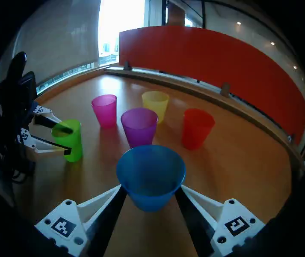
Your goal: Pour water
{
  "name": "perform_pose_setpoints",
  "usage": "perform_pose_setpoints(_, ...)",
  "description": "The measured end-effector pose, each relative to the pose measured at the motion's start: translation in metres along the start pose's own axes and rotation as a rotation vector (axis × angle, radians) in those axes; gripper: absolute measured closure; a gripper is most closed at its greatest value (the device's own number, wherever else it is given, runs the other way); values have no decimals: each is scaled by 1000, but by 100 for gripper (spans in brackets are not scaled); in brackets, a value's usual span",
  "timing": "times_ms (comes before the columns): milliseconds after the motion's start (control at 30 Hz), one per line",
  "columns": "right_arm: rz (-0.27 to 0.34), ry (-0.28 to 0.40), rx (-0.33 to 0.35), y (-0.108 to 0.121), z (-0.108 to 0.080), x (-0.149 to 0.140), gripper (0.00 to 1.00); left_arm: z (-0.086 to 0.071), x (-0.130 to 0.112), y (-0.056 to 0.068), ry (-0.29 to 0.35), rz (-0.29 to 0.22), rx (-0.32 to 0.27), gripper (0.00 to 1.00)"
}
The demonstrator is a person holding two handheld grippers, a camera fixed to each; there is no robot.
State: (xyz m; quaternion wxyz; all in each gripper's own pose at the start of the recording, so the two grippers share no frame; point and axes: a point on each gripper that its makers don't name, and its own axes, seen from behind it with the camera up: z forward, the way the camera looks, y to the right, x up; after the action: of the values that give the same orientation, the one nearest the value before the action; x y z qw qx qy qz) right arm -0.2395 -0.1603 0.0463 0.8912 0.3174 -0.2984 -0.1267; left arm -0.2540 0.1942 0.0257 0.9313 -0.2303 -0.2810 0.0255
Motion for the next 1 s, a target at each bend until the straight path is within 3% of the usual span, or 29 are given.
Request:
perform_pose_setpoints(367, -4, -2, -4, 2, 2, 0, 18, -2, -11, 3, -22, 29, 2, 16)
perform_pose_setpoints(533, -6, -8, -4, 3, 4, -2, 18, -3, -10, 2, -21, 23, 19, 11)
perform_pose_setpoints(1000, -2, -48, -8, 10, 15, -18, 18, -10, -12, 3, -30, 16, 7, 10)
